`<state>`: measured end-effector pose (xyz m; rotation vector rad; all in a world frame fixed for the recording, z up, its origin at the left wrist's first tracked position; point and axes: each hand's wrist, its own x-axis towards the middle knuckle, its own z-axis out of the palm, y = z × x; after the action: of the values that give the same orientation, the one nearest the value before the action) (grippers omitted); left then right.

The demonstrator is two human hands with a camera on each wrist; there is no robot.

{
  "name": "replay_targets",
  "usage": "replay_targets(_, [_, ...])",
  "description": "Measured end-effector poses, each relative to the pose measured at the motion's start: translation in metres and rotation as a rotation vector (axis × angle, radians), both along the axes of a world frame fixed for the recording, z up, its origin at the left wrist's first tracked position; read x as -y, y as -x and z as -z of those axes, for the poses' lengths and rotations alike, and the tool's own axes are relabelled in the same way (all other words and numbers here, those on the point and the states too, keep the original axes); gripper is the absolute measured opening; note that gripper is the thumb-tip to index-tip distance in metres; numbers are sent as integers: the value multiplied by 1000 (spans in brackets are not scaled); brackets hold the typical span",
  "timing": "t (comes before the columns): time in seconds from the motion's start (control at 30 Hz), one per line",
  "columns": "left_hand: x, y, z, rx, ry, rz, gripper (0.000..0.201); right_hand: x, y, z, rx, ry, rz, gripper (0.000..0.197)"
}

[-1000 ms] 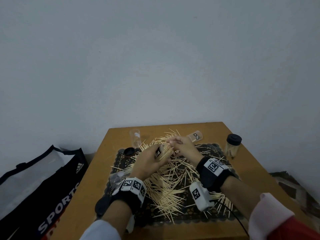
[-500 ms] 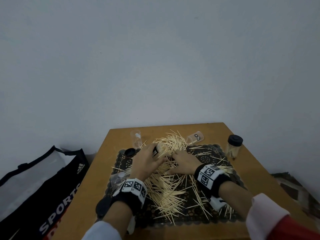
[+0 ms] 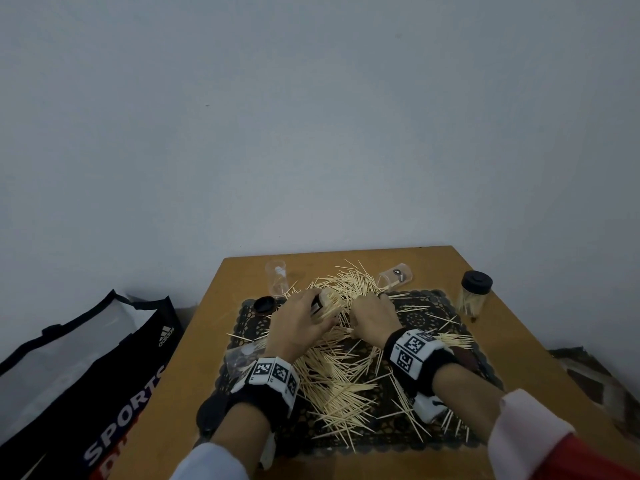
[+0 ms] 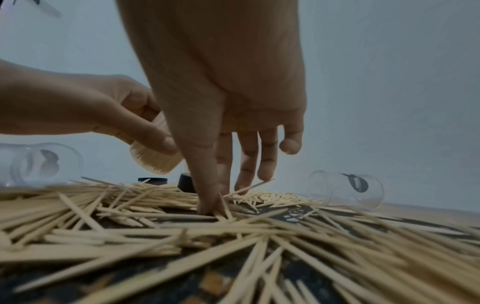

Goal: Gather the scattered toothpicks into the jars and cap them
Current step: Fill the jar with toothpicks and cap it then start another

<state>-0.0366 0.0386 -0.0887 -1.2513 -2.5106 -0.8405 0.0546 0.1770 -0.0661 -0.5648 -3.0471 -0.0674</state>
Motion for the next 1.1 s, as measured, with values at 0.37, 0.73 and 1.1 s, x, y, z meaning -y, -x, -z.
replay_targets(0.37, [0, 2, 2, 15, 6, -9, 53, -32, -17, -6, -53, 346, 23, 11])
replay_targets(0.73, [-1, 6, 5, 43, 24, 4, 55, -41, -20, -33, -258, 515, -81, 7])
replay_targets(1.1, [-4, 1, 4, 87, 30, 141, 49, -14, 0, -48, -199, 126, -217, 11])
